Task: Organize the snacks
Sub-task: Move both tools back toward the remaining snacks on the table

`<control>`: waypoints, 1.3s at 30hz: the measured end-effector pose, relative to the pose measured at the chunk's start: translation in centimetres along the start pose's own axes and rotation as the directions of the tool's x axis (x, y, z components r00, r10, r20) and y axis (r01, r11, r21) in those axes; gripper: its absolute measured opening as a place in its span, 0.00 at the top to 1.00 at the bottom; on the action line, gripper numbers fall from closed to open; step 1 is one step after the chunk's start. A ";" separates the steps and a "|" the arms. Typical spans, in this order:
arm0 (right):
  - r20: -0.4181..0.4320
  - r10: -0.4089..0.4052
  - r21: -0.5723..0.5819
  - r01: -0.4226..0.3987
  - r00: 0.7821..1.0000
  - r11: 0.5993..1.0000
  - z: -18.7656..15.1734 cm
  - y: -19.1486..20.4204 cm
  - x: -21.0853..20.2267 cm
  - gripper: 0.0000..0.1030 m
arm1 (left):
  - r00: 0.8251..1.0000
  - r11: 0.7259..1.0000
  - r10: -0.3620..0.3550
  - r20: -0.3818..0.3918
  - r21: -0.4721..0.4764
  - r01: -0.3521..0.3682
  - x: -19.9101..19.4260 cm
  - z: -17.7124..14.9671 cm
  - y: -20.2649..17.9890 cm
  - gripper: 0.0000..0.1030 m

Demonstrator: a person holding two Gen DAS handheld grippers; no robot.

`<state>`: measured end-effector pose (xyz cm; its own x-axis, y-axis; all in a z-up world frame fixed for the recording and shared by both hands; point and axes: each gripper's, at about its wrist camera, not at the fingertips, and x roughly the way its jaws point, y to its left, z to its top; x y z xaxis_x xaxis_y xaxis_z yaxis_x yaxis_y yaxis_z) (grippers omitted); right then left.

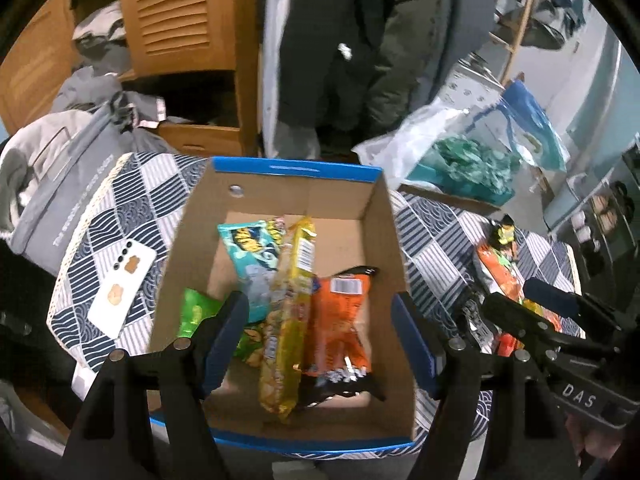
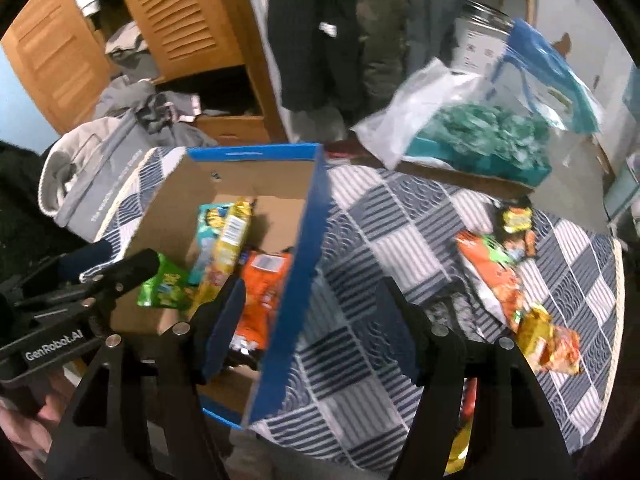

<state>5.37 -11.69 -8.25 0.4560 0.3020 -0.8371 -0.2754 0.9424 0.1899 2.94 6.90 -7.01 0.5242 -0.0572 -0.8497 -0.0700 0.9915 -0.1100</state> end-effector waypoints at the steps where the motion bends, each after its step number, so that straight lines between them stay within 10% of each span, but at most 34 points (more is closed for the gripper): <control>1: -0.002 -0.007 0.012 0.007 1.000 1.000 -0.2 -0.7 -0.1 0.34 | 1.000 1.000 -0.003 -0.003 0.009 0.003 0.1 0.0 -0.5 0.27; 39: -0.097 -0.166 0.306 0.188 0.981 0.933 -7.9 -18.7 -1.6 0.34 | 0.981 0.978 -0.087 -0.172 0.173 0.117 6.4 -2.3 -15.2 0.27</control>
<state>3.16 -30.96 -14.54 0.4110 0.1258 -0.9029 0.0881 0.9803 0.1766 5.36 -8.80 -11.95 0.3743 -0.1622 -0.9130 0.1392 0.9833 -0.1176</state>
